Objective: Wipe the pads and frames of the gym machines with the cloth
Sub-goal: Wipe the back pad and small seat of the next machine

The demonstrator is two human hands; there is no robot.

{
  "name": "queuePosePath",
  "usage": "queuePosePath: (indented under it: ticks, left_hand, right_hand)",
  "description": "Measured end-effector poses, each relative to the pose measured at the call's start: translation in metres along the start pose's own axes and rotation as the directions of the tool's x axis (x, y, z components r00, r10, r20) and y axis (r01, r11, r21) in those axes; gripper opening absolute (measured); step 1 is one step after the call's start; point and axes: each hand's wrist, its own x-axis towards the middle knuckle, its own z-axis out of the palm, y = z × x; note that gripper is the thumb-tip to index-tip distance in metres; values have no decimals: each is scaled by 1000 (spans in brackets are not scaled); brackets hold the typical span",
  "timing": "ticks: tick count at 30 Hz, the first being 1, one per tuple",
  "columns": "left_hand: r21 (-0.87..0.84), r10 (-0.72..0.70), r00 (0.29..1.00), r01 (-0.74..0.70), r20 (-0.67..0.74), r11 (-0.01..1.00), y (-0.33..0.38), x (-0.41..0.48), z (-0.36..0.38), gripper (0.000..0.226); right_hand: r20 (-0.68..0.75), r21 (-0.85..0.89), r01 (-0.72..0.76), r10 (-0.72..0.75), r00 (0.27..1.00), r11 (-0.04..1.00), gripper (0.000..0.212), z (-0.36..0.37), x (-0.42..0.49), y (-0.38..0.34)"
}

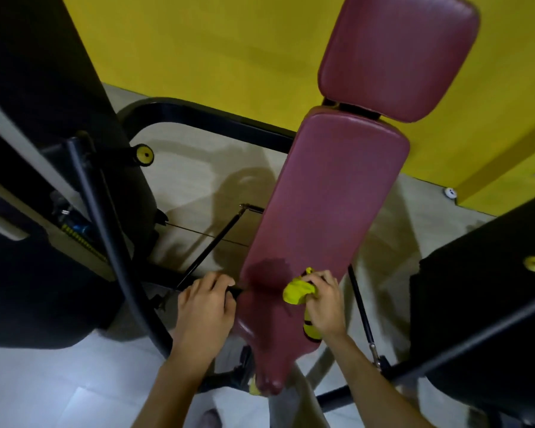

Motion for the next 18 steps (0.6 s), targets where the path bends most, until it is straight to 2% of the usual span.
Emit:
queuePosePath:
  ticks: [3,8,12,18]
  left_hand:
    - [1,41,999,-41,21,999,-10,-33,-10,23]
    - [16,82,988,-85,132,996,-18,-70,-14,26]
    - [22,101,982,-106,157,994,-20,-89,-2,21]
    - [60,12,981,-24,194,998,-26,-106,38,19]
  right_hand:
    - [-87,101,-32,41,995,994,38,-10,-38,-10]
    - [-136,226,-95,128,982,969,46,-31,-97,-25]
    - [-139,241,-144,181,974,960,51,-34,-130,-18]
    - [-92,251,-196,225,970,948,58,-14,-159,12]
